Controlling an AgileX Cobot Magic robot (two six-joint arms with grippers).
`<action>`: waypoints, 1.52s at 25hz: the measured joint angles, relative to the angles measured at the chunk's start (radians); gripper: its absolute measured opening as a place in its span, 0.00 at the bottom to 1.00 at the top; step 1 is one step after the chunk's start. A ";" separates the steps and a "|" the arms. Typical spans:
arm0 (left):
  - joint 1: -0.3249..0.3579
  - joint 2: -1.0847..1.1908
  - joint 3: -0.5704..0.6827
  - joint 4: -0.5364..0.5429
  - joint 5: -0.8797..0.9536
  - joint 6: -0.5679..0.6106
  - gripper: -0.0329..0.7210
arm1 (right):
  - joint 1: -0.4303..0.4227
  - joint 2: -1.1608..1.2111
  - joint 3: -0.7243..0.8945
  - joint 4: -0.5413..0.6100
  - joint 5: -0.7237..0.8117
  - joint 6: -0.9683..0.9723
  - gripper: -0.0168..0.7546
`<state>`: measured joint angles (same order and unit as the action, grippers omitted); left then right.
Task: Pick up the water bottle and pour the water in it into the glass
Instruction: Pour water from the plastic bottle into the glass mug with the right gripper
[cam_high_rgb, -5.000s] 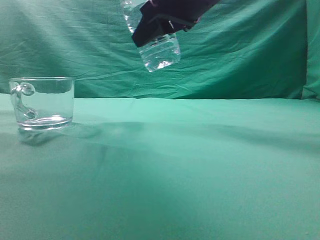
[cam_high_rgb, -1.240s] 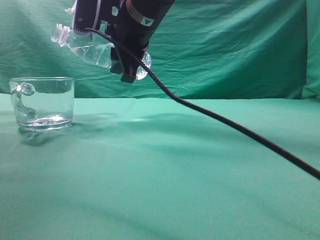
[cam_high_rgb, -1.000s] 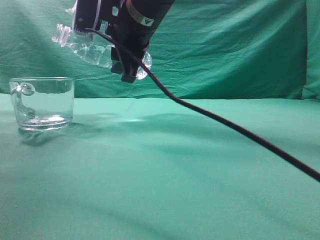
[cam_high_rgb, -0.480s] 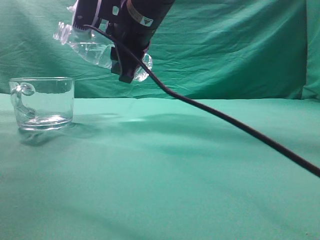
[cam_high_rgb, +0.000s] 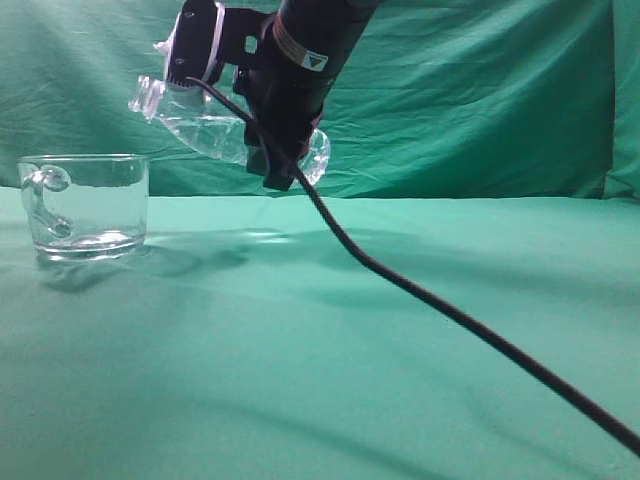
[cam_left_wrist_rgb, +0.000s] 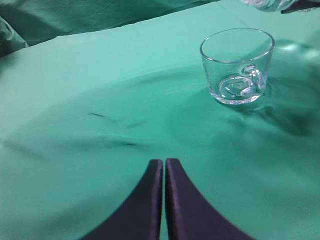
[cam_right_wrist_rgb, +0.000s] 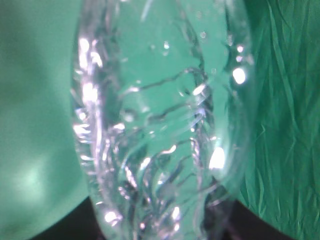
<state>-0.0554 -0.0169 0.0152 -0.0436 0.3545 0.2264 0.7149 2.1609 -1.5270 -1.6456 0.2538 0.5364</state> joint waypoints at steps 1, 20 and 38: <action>0.000 0.000 0.000 0.000 0.000 0.000 0.04 | 0.000 0.000 0.000 0.000 0.000 -0.001 0.43; 0.000 0.000 0.000 0.000 0.000 0.000 0.04 | 0.000 0.000 0.000 -0.091 -0.008 -0.018 0.43; 0.000 0.000 0.000 0.000 0.000 0.000 0.04 | 0.031 0.000 0.000 -0.091 0.050 -0.106 0.43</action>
<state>-0.0554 -0.0169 0.0152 -0.0436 0.3545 0.2264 0.7459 2.1609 -1.5270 -1.7365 0.3041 0.4305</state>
